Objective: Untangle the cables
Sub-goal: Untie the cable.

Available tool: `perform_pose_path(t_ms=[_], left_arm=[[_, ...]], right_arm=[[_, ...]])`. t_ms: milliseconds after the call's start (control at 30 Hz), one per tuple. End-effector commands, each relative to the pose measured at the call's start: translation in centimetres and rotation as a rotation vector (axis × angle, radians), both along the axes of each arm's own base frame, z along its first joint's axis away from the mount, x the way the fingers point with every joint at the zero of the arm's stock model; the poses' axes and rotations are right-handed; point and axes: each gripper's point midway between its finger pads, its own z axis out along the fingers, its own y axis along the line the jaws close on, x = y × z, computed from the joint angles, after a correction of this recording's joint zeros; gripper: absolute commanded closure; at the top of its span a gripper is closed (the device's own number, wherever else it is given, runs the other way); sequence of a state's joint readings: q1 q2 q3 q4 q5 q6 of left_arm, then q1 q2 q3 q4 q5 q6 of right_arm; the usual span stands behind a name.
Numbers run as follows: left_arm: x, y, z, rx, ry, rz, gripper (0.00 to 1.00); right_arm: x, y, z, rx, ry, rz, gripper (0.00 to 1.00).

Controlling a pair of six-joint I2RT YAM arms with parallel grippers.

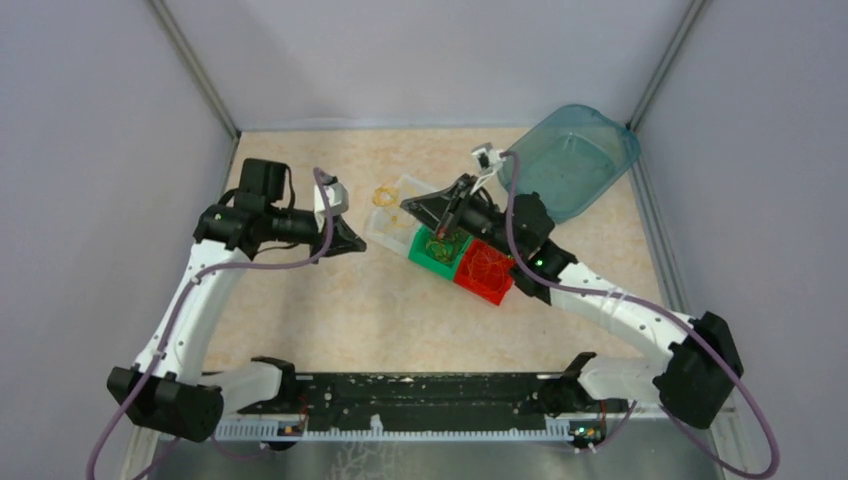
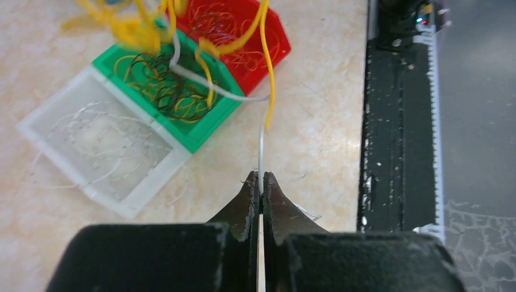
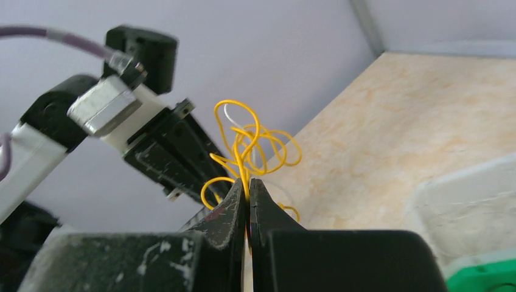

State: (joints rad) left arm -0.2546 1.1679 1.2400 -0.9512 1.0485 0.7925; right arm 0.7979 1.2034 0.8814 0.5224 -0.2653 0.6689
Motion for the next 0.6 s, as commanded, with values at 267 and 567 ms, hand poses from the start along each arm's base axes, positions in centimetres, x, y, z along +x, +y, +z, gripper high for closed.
perform_pose_path(t_ms=[267, 567], left_arm=[[5.5, 7.4, -1.3, 0.353, -0.213, 0.454, 1.00], [12.0, 15.2, 5.5, 0.388, -0.485, 0.937, 1.00]], right_arm=[[3.4, -12.1, 0.4, -0.118, -0.085, -0.475, 1.00], [4.8, -21.1, -2.4, -0.364, -0.027, -0.885, 1.00]])
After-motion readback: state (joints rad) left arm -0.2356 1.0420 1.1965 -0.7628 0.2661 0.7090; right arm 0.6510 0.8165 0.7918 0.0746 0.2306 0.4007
